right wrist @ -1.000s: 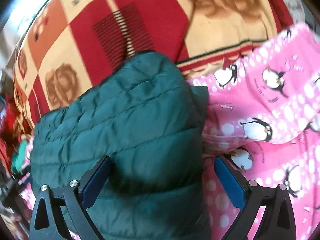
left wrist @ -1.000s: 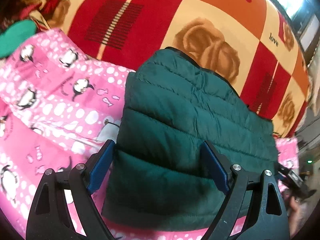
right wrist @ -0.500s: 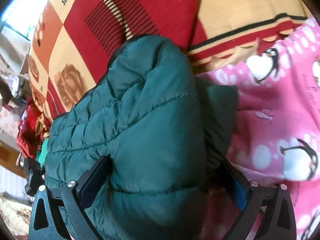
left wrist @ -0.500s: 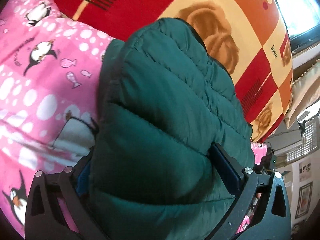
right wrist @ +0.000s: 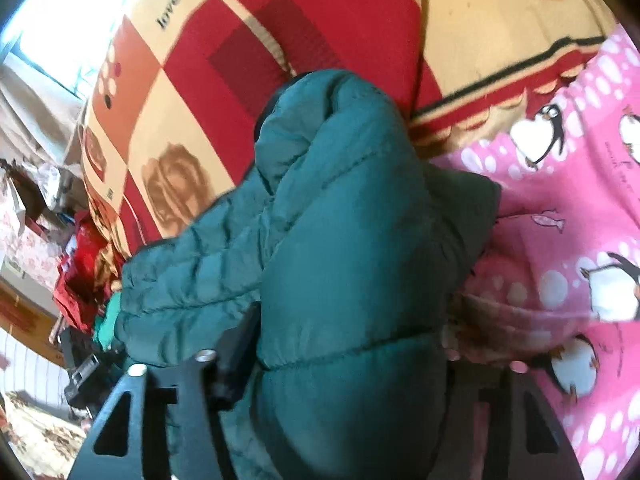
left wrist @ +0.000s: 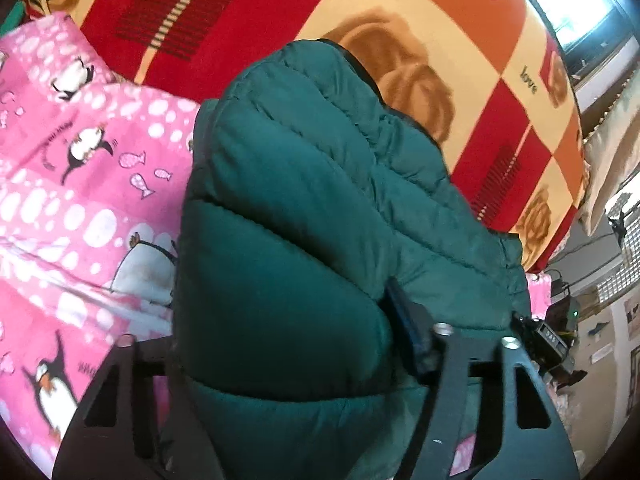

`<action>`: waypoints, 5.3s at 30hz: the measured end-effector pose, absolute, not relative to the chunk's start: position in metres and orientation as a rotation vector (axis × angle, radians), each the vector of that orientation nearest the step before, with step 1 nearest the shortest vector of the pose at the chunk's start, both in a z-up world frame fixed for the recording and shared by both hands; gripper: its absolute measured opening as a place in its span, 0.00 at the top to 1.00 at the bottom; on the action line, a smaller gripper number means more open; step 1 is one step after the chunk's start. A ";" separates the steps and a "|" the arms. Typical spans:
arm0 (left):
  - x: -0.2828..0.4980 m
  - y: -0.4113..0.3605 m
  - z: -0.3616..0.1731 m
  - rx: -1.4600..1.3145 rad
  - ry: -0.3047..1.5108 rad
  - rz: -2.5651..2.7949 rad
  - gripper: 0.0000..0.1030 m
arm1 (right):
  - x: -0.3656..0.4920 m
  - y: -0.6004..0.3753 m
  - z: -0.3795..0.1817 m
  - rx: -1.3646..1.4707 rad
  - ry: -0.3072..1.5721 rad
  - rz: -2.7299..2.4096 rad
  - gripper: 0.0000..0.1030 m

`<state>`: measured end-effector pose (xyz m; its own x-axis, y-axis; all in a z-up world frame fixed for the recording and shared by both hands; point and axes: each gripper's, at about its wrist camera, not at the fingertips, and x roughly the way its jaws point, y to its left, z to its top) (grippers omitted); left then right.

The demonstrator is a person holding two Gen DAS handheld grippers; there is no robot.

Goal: Fold large clothes

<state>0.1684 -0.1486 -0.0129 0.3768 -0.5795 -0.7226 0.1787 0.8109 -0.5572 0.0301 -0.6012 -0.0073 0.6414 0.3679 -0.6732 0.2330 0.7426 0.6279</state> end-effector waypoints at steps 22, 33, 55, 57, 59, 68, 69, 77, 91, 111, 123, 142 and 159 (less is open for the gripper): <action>0.062 -0.091 0.004 -0.389 1.218 -0.501 0.18 | -0.090 -0.574 -0.005 0.789 1.020 -0.057 0.19; 0.026 -0.077 0.059 -0.232 1.016 -0.336 0.14 | -0.114 -0.550 0.066 0.529 0.942 -0.205 0.19; -0.071 -0.165 0.098 0.005 0.772 -0.295 0.14 | -0.132 -0.429 0.099 0.251 0.827 -0.183 0.15; -0.076 -0.170 0.100 0.017 0.757 -0.293 0.14 | -0.133 -0.426 0.099 0.253 0.827 -0.177 0.15; -0.081 -0.174 0.101 0.030 0.742 -0.290 0.14 | -0.135 -0.424 0.098 0.254 0.825 -0.174 0.15; -0.091 -0.185 0.102 0.081 0.700 -0.264 0.14 | -0.140 -0.420 0.101 0.222 0.802 -0.202 0.14; -0.091 -0.185 0.101 0.084 0.702 -0.262 0.14 | -0.141 -0.419 0.100 0.216 0.802 -0.206 0.14; -0.092 -0.188 0.091 0.096 0.711 -0.244 0.14 | -0.140 -0.416 0.099 0.200 0.810 -0.220 0.14; -0.085 -0.181 0.080 0.081 0.727 -0.204 0.14 | -0.135 -0.408 0.091 0.182 0.848 -0.236 0.14; -0.079 -0.172 0.072 0.075 0.745 -0.167 0.14 | -0.133 -0.402 0.087 0.184 0.864 -0.236 0.14; -0.079 -0.172 0.071 0.076 0.747 -0.167 0.14 | -0.132 -0.402 0.085 0.189 0.869 -0.234 0.14; -0.079 -0.172 0.068 0.093 0.737 -0.164 0.14 | -0.129 -0.398 0.081 0.195 0.867 -0.228 0.14; -0.074 -0.176 0.076 0.089 0.733 -0.193 0.14 | -0.126 -0.404 0.086 0.197 0.858 -0.234 0.14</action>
<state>-0.0743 -0.1762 0.0761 0.7262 -0.1435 -0.6724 0.2059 0.9785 0.0136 -0.1264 -0.4043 0.0860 0.6313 -0.1245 -0.7654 0.2817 0.9564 0.0768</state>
